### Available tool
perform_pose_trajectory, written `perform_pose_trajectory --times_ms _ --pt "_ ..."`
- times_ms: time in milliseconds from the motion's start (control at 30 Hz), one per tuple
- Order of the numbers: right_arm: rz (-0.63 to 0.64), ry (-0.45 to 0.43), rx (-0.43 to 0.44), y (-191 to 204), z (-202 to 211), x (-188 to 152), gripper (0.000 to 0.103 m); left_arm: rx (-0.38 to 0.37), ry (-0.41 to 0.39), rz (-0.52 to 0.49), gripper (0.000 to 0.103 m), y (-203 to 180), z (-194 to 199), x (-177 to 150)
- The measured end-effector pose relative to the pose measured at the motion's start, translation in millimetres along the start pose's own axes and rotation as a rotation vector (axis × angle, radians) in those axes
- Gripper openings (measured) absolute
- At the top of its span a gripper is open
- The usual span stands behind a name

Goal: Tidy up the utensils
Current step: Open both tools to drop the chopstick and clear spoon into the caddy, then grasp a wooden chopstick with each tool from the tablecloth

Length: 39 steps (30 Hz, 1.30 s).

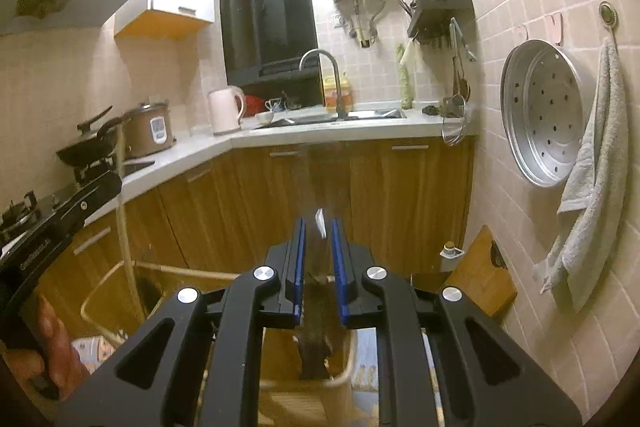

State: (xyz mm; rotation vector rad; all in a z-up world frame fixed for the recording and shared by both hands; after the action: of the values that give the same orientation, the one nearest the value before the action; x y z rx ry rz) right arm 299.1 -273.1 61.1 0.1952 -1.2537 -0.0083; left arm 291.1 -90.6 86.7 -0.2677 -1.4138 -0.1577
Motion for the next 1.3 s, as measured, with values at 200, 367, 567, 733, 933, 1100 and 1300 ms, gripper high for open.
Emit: perform_pose_trajectory --times_ms 200,367,567,733,933,1100,1300 --pt "-0.035 0.056 0.04 -10 19 -10 0.018 -0.006 0.024 0.02 0.03 10 18 -4" --pt "-0.05 0.074 0.039 -18 48 -17 0.053 -0.029 0.049 0.023 0.041 11 39 -5" --pt "-0.07 0.18 0.036 -22 74 -30 0.053 -0.061 0.08 0.025 0.041 6 71 -6" --pt "-0.059 0.347 -0.039 -20 91 -48 0.053 -0.083 0.11 0.01 0.045 -3 96 -6" --pt "-0.081 0.498 -0.022 -15 110 -70 0.053 -0.068 0.204 -0.065 0.046 -22 110 -22" --pt "-0.017 0.594 -0.06 -7 123 -91 0.053 -0.095 0.337 -0.08 0.051 -33 111 -45" --pt "-0.086 0.77 -0.021 -13 124 -131 0.053 -0.169 0.553 -0.064 0.051 -44 106 -88"
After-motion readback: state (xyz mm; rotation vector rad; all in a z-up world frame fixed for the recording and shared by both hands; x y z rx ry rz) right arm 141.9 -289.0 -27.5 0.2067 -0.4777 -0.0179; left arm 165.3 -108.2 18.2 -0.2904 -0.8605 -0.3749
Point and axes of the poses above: each gripper's, at about its wrist camera, not at the fingertips, and z roughly against the way its jaws point, y to its left, x to its top, the point moved 6 cm from there along -z, roughly the way its jaws point, and after that the axes turned 2 degrees about -z, right-handed, at the moved point
